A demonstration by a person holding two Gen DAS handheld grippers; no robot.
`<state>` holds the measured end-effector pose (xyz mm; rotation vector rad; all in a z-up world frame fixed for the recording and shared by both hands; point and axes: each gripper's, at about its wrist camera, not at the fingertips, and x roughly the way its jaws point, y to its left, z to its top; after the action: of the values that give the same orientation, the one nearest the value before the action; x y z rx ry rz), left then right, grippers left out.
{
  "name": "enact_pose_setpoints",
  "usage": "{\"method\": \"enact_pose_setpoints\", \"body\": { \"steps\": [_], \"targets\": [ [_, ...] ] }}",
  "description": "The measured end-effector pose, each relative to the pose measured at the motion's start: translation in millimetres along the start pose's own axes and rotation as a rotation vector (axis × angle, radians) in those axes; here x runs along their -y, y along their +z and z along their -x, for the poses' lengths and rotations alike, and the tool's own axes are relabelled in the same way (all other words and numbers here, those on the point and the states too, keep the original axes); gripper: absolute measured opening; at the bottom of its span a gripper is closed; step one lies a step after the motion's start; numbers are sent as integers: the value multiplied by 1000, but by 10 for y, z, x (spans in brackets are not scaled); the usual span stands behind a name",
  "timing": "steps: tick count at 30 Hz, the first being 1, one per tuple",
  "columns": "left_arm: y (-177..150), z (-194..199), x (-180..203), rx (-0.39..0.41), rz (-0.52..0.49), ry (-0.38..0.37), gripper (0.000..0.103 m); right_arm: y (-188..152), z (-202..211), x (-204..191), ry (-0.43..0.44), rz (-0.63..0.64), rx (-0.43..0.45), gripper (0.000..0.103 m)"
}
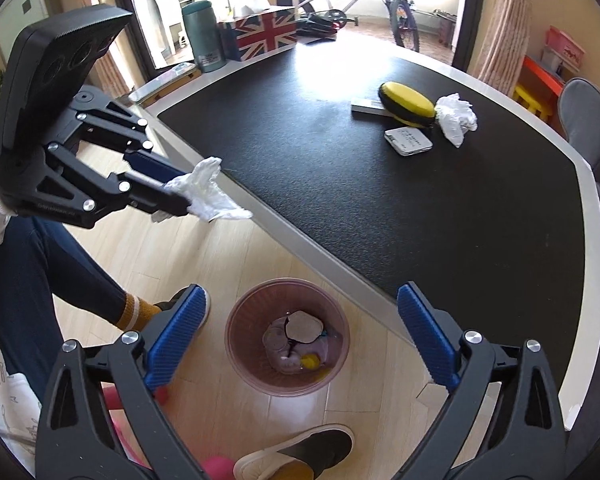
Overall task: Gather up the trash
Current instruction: 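Carry both items over the bin while the right gripper opens to drop the brick, then open the left gripper to drop the tissue into the bin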
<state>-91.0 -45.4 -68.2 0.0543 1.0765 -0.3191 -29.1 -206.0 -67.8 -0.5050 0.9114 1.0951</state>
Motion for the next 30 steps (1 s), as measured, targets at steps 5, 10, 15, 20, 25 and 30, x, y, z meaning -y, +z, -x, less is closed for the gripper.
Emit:
{"method": "enact_pose_setpoints", "body": {
  "steps": [5,10,15,20,25,30],
  "targets": [
    [10,-41,22,-11,-11,-7,19,0,2,89,-18,-33,0,97],
    [24,-65,45,-15,-19,-12,19,3,59,161,-34,-59,23,97],
    [51,-94,93,-20,-35,-22,19,5,105,221,-48,-81,37,97],
    [90,-109,173,-18,-59,-32,19,3,151,283,-57,-98,51,97],
    [116,-124,253,-22,-81,-36,20,-23,198,345,-66,-119,63,97],
    [144,-135,306,-16,-93,-42,27,-36,225,379,-68,-129,70,97]
  ]
}}
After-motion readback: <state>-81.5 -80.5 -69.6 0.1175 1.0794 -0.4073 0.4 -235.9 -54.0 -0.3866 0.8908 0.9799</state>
